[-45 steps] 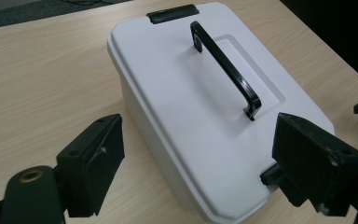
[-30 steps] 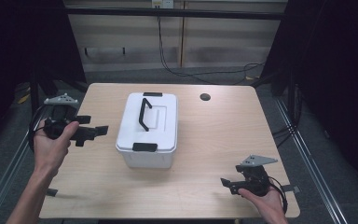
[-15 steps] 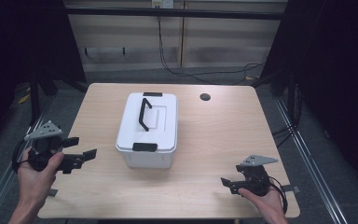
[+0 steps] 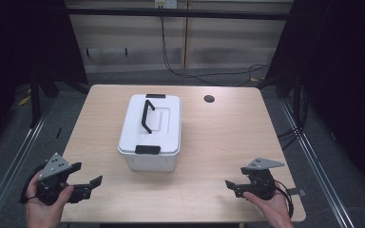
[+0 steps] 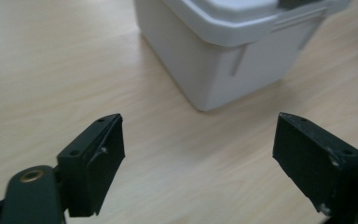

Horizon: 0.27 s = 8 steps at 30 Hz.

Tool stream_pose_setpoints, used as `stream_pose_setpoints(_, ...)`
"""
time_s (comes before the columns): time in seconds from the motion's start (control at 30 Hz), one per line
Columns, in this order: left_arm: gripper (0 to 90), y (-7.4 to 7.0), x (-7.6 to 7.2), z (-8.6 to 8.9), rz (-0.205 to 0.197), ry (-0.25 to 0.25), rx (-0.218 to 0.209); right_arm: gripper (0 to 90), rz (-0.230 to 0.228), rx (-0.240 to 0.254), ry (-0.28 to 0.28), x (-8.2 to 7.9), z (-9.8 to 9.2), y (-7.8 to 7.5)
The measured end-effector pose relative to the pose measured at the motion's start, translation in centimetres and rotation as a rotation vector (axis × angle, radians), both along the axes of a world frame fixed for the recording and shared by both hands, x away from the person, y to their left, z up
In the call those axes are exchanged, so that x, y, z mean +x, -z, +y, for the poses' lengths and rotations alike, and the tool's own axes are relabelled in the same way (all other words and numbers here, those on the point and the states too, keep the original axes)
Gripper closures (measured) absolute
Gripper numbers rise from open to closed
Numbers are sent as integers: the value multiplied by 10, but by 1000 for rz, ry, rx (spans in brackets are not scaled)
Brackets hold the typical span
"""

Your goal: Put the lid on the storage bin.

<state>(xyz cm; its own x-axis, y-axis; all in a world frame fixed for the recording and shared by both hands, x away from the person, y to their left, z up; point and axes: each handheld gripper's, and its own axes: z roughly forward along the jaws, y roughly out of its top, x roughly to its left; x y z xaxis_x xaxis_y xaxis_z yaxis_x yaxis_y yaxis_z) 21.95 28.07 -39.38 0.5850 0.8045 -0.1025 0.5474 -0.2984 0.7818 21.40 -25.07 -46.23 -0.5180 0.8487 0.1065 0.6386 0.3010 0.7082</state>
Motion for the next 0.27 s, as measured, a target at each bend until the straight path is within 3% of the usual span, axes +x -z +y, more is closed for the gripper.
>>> stream_pose_setpoints(0.07, 164, 4, 1, 2, 4, -43, -10, 204, 2, -2, 4, 1, 0, 0)
stream_pose_setpoints(0.13, 168, 7, 1, 6, -34, -64, 3, 204, -3, 1, 6, 1, 0, 1)
stream_pose_setpoints(0.17, 166, 9, 1, 8, -25, -79, -6, 204, -8, -1, 5, 1, 0, 1)
stream_pose_setpoints(0.27, 164, 14, -1, 16, -21, -60, -28, 202, -6, 1, 17, 2, 0, 2)
